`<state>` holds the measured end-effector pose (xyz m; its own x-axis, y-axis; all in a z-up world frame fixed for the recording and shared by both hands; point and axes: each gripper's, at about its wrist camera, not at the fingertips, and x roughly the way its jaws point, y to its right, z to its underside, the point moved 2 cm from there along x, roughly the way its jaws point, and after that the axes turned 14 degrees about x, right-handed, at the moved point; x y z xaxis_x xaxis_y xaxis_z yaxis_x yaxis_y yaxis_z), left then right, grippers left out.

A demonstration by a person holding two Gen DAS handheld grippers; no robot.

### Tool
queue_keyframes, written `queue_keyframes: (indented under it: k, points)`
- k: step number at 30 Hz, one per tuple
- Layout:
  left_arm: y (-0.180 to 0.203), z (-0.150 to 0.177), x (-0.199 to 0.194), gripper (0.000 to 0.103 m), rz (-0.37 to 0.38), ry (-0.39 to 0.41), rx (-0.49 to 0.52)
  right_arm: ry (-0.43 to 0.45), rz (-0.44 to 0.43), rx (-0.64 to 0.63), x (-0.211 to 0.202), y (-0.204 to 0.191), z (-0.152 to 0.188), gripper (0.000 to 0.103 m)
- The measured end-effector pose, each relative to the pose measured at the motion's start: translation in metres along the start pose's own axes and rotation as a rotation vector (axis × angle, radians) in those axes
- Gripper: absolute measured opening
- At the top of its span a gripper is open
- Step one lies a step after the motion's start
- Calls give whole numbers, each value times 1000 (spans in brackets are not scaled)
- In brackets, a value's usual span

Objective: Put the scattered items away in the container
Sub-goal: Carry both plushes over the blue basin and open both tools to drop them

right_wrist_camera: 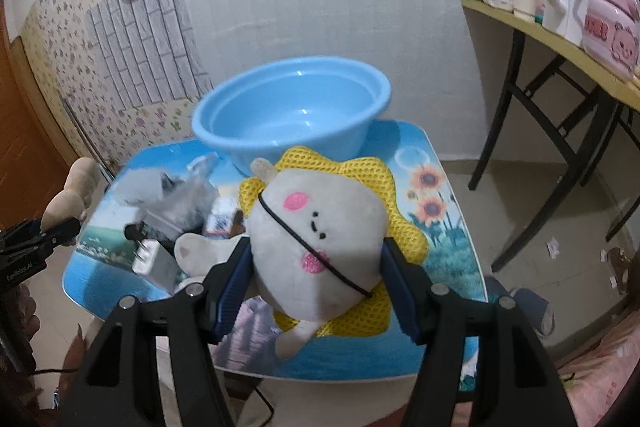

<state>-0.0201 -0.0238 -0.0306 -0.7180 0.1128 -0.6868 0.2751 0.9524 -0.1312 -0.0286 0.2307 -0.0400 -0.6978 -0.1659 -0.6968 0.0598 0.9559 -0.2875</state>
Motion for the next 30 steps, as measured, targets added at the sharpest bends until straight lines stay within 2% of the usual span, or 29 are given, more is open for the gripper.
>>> queue_keyframes:
  k: [9, 26, 30]
  points:
    - [22, -48, 16, 50, 44, 37, 52, 38, -44, -28, 3, -17, -32, 62]
    - [67, -125, 103, 50, 132, 15, 150, 41, -95, -55, 68, -23, -86, 62]
    - [77, -137, 122, 51, 146, -1, 169, 11, -110, -56, 88, -21, -99, 62]
